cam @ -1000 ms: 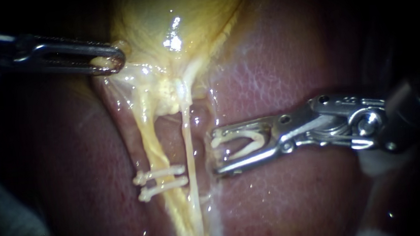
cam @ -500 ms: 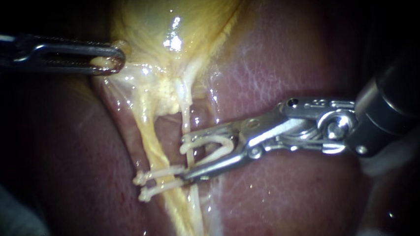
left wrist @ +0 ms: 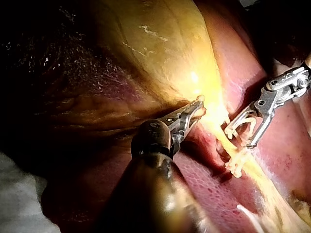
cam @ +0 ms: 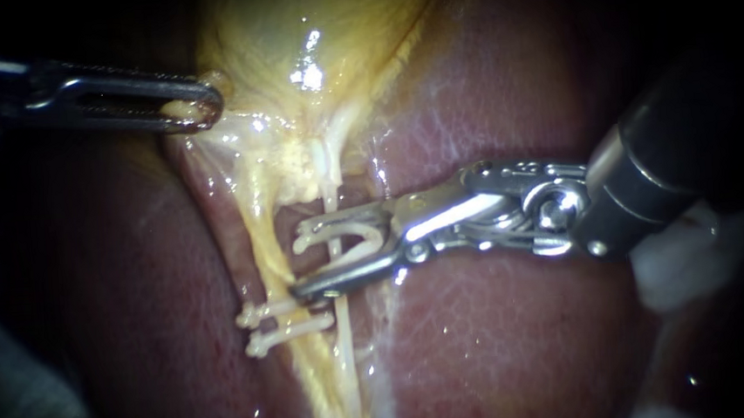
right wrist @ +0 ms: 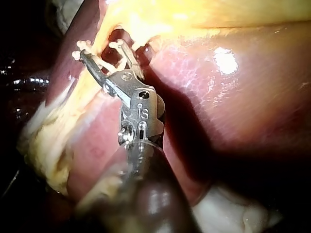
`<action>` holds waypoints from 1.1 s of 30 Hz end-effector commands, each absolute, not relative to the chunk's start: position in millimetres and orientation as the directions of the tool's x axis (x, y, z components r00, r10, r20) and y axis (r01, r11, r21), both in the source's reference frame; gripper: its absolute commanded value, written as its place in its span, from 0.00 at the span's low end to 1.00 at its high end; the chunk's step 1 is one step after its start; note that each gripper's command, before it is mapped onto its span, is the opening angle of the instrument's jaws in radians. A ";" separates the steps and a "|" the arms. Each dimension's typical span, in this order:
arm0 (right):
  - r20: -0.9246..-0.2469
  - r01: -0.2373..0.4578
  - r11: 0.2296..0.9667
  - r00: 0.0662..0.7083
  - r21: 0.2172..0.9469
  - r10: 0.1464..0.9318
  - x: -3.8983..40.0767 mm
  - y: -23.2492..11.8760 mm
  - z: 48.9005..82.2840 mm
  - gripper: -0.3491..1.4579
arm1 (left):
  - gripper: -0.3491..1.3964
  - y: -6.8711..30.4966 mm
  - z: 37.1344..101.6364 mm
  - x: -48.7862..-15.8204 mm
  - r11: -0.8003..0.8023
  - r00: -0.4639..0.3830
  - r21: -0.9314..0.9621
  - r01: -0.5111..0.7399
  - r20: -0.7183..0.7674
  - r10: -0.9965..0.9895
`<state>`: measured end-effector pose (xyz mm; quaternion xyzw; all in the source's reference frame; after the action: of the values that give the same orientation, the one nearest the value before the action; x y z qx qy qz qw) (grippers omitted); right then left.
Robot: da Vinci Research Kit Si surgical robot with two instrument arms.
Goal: Clipping third clip left tube
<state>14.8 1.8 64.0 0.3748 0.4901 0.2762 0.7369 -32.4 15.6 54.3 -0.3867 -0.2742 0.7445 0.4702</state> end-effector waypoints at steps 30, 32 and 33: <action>-0.473 0.127 0.459 0.341 0.879 0.812 19.8 2.0 66.6 0.47 | 0.00 15.6 54.3 -32.3 -0.408 -0.259 -0.772 -0.488 -0.318 0.912; -0.474 0.147 0.451 0.335 0.880 0.815 20.0 2.0 66.7 0.47 | 0.00 15.6 54.3 -32.3 -0.408 -0.259 -0.772 -0.488 -0.318 0.912; -0.472 0.161 0.444 0.329 0.882 0.818 20.2 1.9 66.8 0.47 | 0.00 15.6 54.4 -32.3 -0.408 -0.259 -0.772 -0.488 -0.318 0.912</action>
<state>20.4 1.9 66.9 0.4703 0.5267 0.2436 0.6649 -32.3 15.6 54.4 -0.3865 -0.2739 0.7446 0.4703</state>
